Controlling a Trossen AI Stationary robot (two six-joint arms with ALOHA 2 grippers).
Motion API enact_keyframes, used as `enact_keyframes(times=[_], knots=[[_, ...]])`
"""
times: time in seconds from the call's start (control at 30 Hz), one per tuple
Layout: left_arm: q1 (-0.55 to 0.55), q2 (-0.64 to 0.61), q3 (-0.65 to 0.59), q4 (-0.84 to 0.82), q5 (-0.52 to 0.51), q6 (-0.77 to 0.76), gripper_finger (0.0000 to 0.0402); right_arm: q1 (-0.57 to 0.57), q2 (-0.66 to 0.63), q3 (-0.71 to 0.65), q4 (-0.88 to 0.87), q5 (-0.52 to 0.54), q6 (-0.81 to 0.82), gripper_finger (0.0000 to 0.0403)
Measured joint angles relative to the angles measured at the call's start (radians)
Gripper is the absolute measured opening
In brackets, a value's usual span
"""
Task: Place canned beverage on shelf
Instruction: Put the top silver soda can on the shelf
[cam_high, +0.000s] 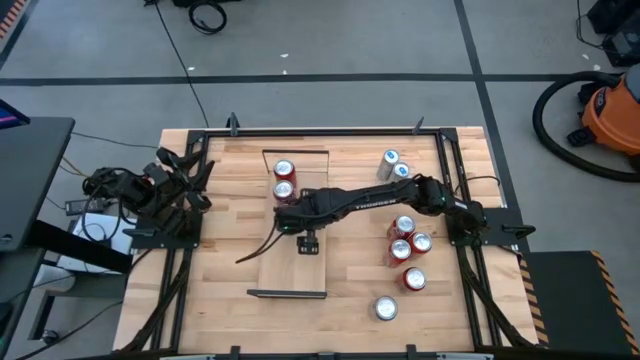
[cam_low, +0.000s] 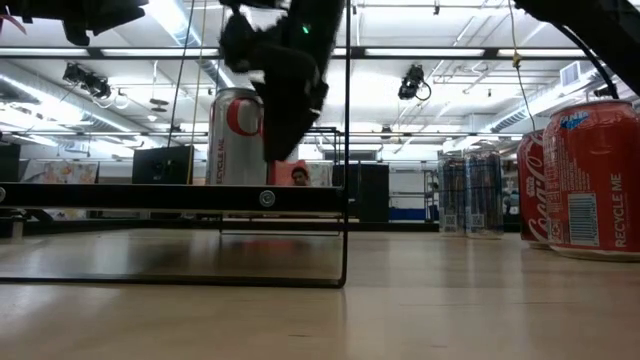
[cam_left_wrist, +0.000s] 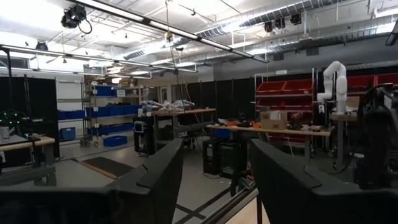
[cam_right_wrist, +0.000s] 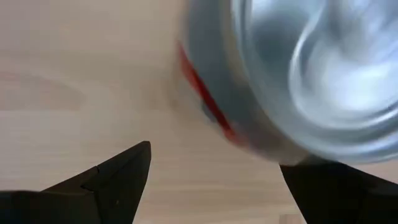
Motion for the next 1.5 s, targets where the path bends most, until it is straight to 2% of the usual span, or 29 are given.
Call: enact_keyframes(times=[0.17,0.4,0.53,0.77,1.33,1.5], knots=[[0.0,0.0,0.0,-0.004,-0.001,-0.01,0.0194,-0.001,-0.114,-0.23,0.183,0.016,0.015,0.0359],[0.0,0.0,0.0,-0.004,0.0,-0.01,0.0194,-0.002,-0.341,-0.615,0.63,0.014,0.058,0.0359],[0.0,0.0,0.0,-0.001,-0.001,-0.01,0.0194,-0.003,-0.386,-0.741,0.797,-0.001,0.102,0.0359],[0.0,0.0,0.0,0.004,-0.001,-0.01,0.0194,-0.004,-0.388,-0.818,0.982,0.023,0.155,0.0359],[0.0,0.0,0.0,0.003,-0.001,-0.009,0.0194,-0.018,-0.388,-0.82,0.985,0.098,0.1,0.0359],[0.0,0.0,0.0,0.003,-0.001,-0.009,0.0194,-0.018,-0.388,-0.82,0.945,0.16,0.083,0.0359]])
